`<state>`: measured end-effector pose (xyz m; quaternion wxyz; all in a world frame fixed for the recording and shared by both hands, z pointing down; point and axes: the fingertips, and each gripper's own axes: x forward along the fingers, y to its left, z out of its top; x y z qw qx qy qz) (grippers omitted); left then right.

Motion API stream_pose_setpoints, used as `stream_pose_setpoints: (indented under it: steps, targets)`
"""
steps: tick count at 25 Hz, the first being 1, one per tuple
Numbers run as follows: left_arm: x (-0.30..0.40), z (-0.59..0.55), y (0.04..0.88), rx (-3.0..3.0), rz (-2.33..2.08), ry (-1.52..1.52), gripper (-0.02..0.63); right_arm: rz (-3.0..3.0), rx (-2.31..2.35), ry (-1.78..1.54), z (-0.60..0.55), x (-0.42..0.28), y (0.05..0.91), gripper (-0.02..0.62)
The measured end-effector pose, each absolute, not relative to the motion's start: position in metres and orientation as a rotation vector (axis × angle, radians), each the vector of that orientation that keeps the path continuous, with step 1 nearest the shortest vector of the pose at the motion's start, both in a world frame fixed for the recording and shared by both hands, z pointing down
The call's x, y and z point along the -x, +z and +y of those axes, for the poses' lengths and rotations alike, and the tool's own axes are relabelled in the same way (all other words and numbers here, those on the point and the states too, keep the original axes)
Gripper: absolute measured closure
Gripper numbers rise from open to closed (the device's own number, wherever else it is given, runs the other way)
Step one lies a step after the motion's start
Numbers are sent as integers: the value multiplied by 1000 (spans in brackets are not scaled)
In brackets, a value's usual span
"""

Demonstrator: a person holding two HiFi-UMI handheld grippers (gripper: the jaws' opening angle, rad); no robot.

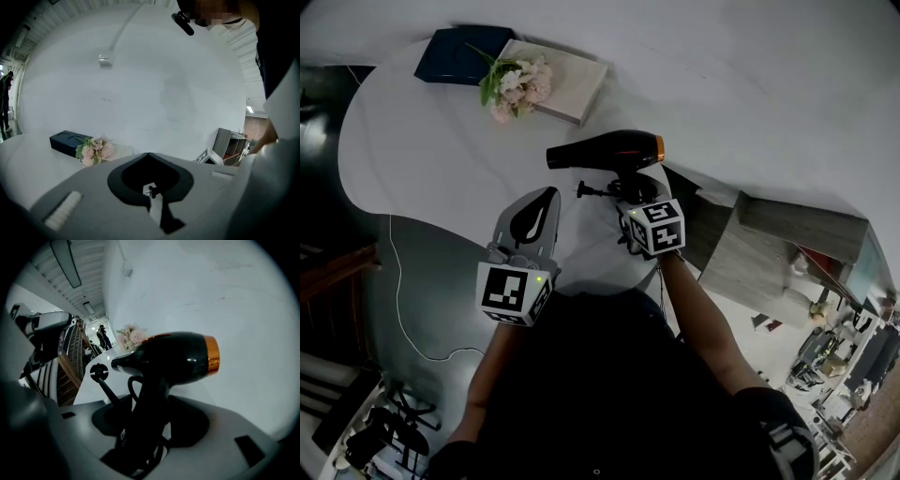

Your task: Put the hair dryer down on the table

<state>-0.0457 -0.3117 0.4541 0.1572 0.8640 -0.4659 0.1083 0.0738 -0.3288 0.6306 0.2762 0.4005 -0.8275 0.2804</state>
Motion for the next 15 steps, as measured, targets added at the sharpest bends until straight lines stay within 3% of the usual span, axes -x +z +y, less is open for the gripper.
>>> stream_pose_setpoints:
  steps: [15]
  targets:
    - [45,-313,455,-2471,-1339,323,594,-2143,-1040,856,-337,-73,653,347]
